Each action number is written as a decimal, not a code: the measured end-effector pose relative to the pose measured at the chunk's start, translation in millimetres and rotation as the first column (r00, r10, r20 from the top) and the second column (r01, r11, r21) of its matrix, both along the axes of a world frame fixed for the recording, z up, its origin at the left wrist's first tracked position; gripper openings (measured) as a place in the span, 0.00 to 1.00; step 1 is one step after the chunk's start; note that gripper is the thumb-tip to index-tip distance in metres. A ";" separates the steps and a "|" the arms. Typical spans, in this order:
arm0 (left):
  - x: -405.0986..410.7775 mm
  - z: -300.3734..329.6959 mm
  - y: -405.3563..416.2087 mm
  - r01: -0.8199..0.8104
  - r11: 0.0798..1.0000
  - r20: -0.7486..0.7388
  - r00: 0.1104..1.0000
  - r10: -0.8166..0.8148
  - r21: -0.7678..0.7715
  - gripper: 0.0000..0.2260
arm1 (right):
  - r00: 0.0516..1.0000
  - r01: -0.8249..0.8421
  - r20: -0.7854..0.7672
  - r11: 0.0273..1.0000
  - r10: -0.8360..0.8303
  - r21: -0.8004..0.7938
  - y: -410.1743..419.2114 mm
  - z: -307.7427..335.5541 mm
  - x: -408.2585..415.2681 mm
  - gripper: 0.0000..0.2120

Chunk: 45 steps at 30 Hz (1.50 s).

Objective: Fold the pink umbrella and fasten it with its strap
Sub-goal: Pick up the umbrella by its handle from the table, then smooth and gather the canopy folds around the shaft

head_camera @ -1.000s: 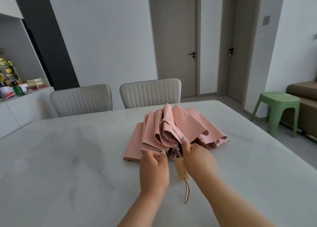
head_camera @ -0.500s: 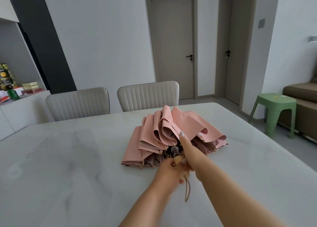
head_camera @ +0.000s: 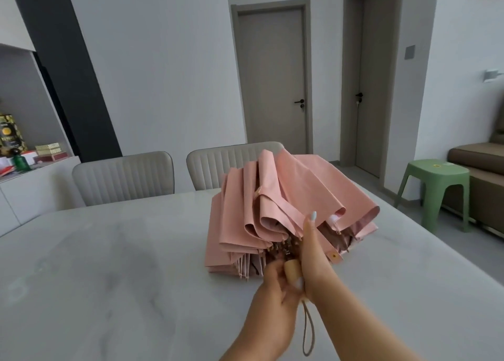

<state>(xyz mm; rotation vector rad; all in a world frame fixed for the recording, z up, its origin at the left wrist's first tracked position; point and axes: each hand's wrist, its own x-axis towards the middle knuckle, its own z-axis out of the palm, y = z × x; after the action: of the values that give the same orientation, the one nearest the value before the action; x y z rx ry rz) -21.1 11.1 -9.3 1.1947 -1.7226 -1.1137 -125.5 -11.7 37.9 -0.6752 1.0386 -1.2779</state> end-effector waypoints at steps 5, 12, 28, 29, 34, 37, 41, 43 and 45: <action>28.1 34.9 32.0 -0.430 0.791 -0.036 0.886 0.462 -0.435 0.06 | 0.993 0.001 -0.115 0.990 -0.018 -0.144 -3.6 -14.2 -12.9 0.53; 51.1 149.7 -17.0 -0.363 0.720 -0.125 0.923 0.363 -0.591 0.04 | 0.991 -0.073 -0.130 0.945 0.033 -0.318 2.1 -21.2 -7.2 0.48; 48.9 227.2 -113.5 -0.180 0.934 0.419 0.856 0.303 -0.308 0.15 | 0.973 -0.229 -0.119 0.901 0.198 -0.369 6.0 -22.8 -4.7 0.50; 47.2 226.8 -115.0 -0.172 0.944 0.391 0.878 0.276 -0.281 0.13 | 0.973 -0.229 -0.113 0.902 0.201 -0.365 5.5 -23.8 -4.0 0.50; 46.9 226.2 -121.5 -0.159 0.970 0.321 0.923 0.211 -0.182 0.22 | 0.976 -0.218 -0.102 0.921 0.195 -0.323 6.7 -23.8 -3.7 0.45; 49.6 225.5 -121.4 -0.169 0.982 0.305 0.934 0.186 -0.082 0.24 | 0.982 -0.185 -0.084 0.936 0.167 -0.299 9.6 -22.0 -1.8 0.41; 50.5 238.9 -118.5 -0.027 0.996 0.011 1.000 0.026 0.081 0.25 | 0.986 -0.154 0.030 0.960 0.166 -0.233 8.9 -20.7 -1.7 0.40; 53.5 243.2 -118.6 0.030 0.999 -0.067 0.997 -0.027 0.045 0.25 | 0.983 -0.147 0.080 0.965 0.168 -0.218 8.4 -18.1 -3.5 0.41; 54.2 241.5 -118.4 0.003 1.000 0.088 0.996 -0.004 0.001 0.23 | 0.980 -0.142 0.103 0.965 0.168 -0.222 8.1 -16.7 -4.6 0.42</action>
<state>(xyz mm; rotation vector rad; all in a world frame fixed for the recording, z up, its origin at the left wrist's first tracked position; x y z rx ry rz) 33.0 -107.4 232.3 1.2589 -1.7911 -1.0784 -130.1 -3.5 21.2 -0.8160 0.7402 -1.2867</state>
